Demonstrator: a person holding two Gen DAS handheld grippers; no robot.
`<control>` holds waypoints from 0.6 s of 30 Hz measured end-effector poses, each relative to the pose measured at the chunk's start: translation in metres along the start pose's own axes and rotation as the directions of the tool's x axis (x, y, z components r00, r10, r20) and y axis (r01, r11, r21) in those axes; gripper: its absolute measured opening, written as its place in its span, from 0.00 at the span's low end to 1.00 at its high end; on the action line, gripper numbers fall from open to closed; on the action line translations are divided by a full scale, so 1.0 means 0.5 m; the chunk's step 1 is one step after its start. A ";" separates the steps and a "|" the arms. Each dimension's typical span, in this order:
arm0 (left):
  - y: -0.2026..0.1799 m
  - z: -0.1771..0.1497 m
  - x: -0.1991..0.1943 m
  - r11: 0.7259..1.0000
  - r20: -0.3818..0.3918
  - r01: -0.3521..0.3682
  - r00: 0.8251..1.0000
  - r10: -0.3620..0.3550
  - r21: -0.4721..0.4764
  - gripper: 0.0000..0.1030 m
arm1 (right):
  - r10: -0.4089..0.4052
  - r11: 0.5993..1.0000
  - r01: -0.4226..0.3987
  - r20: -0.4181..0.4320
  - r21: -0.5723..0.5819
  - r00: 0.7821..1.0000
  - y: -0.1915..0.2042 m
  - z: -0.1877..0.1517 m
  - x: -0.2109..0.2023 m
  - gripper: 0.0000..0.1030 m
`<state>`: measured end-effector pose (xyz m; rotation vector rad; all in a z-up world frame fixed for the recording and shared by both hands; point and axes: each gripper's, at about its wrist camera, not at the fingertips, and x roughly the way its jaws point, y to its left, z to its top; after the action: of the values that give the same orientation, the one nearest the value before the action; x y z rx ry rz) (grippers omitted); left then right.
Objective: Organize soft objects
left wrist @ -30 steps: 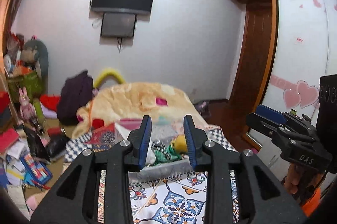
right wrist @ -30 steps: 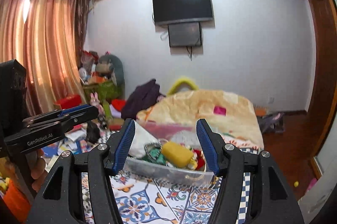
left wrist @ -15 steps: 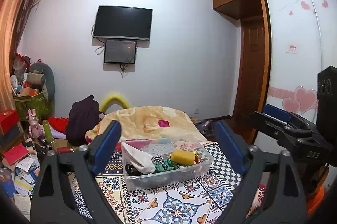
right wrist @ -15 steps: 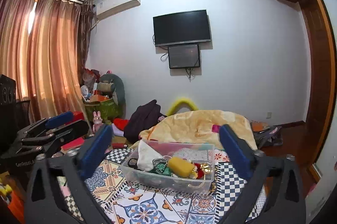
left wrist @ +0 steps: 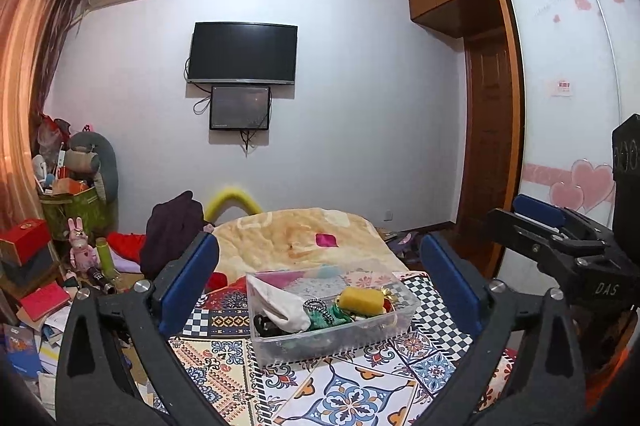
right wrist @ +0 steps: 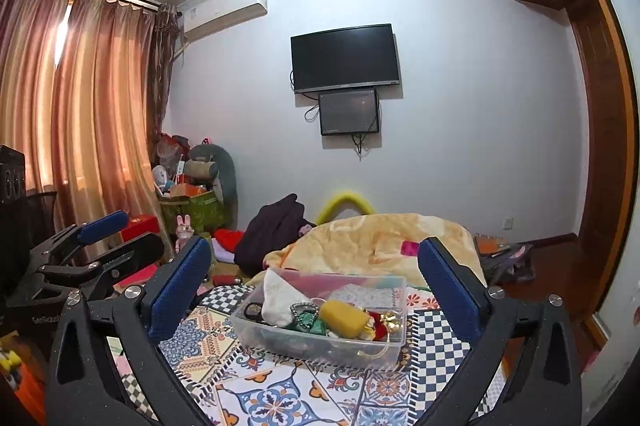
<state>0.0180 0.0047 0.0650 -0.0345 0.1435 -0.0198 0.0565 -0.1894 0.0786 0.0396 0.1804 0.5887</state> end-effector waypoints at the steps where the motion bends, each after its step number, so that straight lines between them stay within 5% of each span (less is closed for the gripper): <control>1: -0.001 0.000 0.000 1.000 -0.001 0.000 1.000 0.000 0.000 0.99 | 0.001 1.000 -0.001 0.000 0.001 1.000 -0.001 0.001 0.000 1.00; 18: -0.011 -0.005 0.001 1.000 -0.009 0.000 1.000 0.000 0.014 1.00 | 0.002 1.000 -0.002 0.000 -0.002 1.000 -0.003 -0.002 -0.012 1.00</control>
<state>0.0182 -0.0009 0.0624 -0.0208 0.1527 -0.0213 0.0524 -0.1939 0.0783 0.0376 0.1795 0.5913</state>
